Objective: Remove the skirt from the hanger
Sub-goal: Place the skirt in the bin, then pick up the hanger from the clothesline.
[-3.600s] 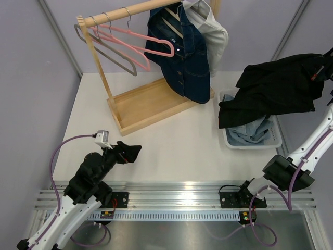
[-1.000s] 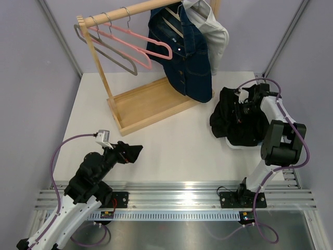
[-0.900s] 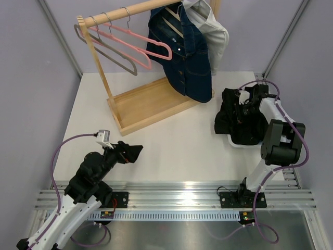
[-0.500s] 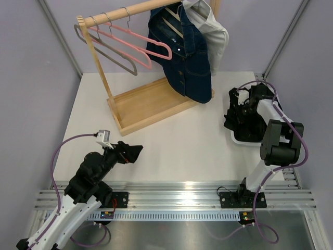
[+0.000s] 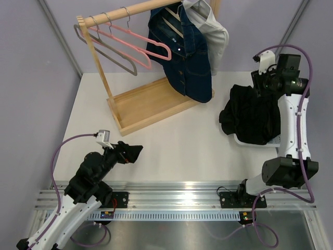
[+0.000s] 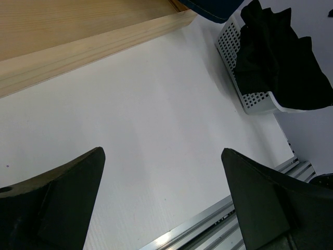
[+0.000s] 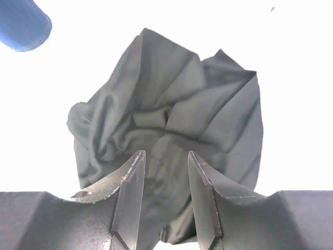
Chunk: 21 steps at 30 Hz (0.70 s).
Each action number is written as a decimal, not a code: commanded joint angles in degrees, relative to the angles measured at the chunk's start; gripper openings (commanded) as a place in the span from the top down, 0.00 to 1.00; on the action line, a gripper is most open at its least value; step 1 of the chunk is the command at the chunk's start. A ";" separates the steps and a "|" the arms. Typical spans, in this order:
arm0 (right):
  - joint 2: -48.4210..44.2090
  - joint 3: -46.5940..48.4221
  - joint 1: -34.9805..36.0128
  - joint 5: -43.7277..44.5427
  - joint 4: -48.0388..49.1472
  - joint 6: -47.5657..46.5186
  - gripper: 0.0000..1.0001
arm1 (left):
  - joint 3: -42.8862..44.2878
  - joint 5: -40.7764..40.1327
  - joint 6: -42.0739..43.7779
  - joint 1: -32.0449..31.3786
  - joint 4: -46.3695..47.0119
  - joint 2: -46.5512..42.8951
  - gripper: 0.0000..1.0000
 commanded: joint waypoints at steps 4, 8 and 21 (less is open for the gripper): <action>-4.32 11.63 -0.04 -11.45 -4.11 -0.48 0.47 | 1.96 -0.86 1.40 -0.04 1.22 -0.05 0.01; -10.58 7.17 -0.04 -32.05 10.37 3.63 0.01 | 2.14 -1.65 1.31 0.05 2.27 -0.40 0.01; 13.56 44.85 17.54 -27.12 7.32 27.28 0.21 | 2.84 -4.99 -1.59 0.05 1.04 0.30 0.01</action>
